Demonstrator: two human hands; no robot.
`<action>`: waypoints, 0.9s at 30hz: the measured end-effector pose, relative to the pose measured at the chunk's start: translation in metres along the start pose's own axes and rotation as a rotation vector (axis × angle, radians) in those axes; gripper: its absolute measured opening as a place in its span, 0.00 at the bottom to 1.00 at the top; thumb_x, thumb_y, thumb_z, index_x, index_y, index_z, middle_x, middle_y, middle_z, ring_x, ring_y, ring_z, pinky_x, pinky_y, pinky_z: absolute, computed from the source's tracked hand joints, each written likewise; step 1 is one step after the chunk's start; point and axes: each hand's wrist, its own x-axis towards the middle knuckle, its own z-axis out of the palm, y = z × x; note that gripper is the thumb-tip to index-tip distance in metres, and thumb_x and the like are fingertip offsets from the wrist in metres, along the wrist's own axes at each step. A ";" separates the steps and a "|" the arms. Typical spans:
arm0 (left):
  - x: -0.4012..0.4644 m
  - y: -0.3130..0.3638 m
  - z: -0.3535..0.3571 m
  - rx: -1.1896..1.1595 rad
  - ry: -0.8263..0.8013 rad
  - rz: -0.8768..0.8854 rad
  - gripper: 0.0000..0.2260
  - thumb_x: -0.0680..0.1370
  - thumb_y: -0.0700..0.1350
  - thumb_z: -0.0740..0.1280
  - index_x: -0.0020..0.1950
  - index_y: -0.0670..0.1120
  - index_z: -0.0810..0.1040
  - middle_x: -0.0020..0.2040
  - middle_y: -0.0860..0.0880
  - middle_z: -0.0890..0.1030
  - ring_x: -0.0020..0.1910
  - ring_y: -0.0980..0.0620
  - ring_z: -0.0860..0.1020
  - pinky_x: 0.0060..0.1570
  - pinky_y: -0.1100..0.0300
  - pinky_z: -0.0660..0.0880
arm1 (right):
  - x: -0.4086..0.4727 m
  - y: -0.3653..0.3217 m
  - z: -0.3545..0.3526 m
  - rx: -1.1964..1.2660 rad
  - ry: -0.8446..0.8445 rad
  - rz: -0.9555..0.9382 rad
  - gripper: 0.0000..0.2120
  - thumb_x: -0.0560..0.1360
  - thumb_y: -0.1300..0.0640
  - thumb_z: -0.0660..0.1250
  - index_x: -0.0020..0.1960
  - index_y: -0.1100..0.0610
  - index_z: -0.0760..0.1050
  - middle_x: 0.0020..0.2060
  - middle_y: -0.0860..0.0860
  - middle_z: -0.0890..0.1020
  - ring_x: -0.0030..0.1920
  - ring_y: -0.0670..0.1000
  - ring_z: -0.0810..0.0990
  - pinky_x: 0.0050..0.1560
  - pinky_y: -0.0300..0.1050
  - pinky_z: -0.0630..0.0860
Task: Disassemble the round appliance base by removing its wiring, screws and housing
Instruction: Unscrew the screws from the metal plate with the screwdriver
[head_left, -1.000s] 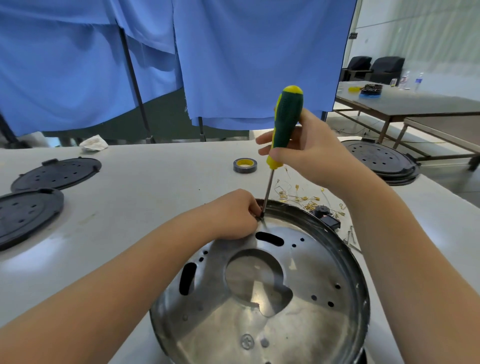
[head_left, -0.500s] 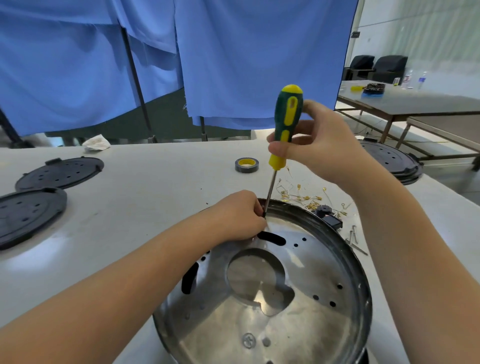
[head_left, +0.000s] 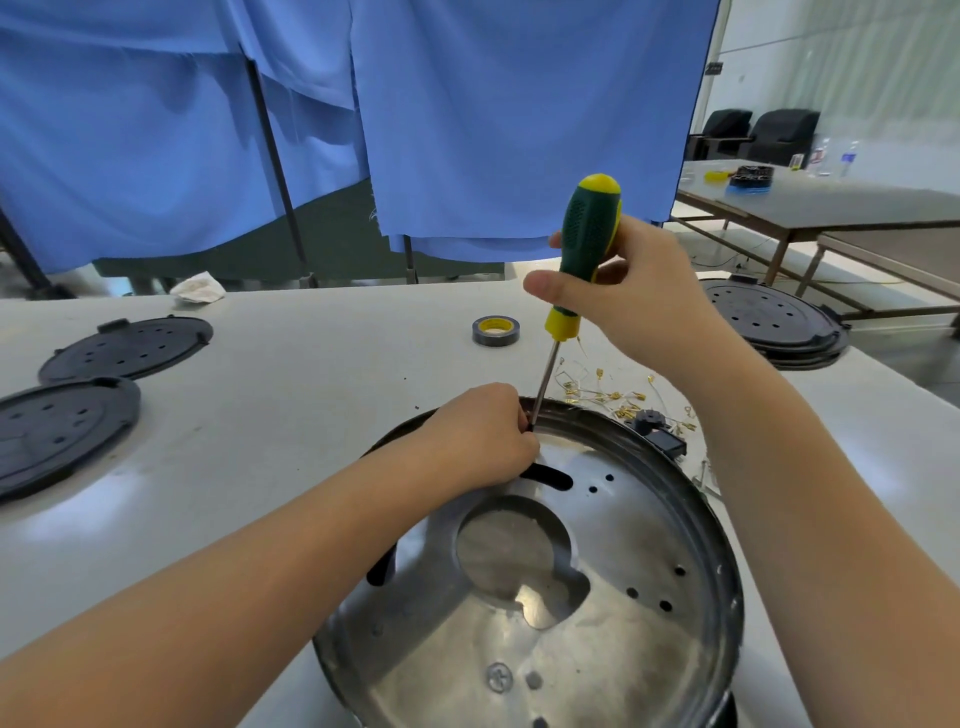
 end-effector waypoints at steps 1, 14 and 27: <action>0.000 0.000 0.000 -0.001 -0.001 0.001 0.09 0.76 0.45 0.65 0.50 0.41 0.79 0.46 0.41 0.83 0.46 0.46 0.80 0.44 0.53 0.77 | 0.000 0.000 -0.002 0.033 -0.012 0.009 0.20 0.66 0.45 0.76 0.52 0.54 0.76 0.41 0.49 0.79 0.34 0.40 0.77 0.34 0.27 0.73; -0.001 0.001 0.000 -0.022 -0.016 -0.008 0.09 0.75 0.45 0.65 0.50 0.41 0.79 0.47 0.40 0.83 0.47 0.45 0.80 0.43 0.53 0.75 | -0.002 -0.004 0.002 0.024 -0.018 -0.016 0.20 0.71 0.44 0.72 0.52 0.57 0.72 0.45 0.55 0.79 0.37 0.45 0.76 0.41 0.30 0.74; 0.000 0.001 0.000 0.000 -0.030 -0.009 0.07 0.76 0.46 0.65 0.52 0.45 0.76 0.45 0.45 0.81 0.46 0.49 0.79 0.42 0.57 0.75 | -0.003 -0.011 -0.016 0.055 -0.066 0.014 0.20 0.69 0.55 0.75 0.57 0.48 0.72 0.44 0.46 0.83 0.40 0.42 0.83 0.48 0.41 0.79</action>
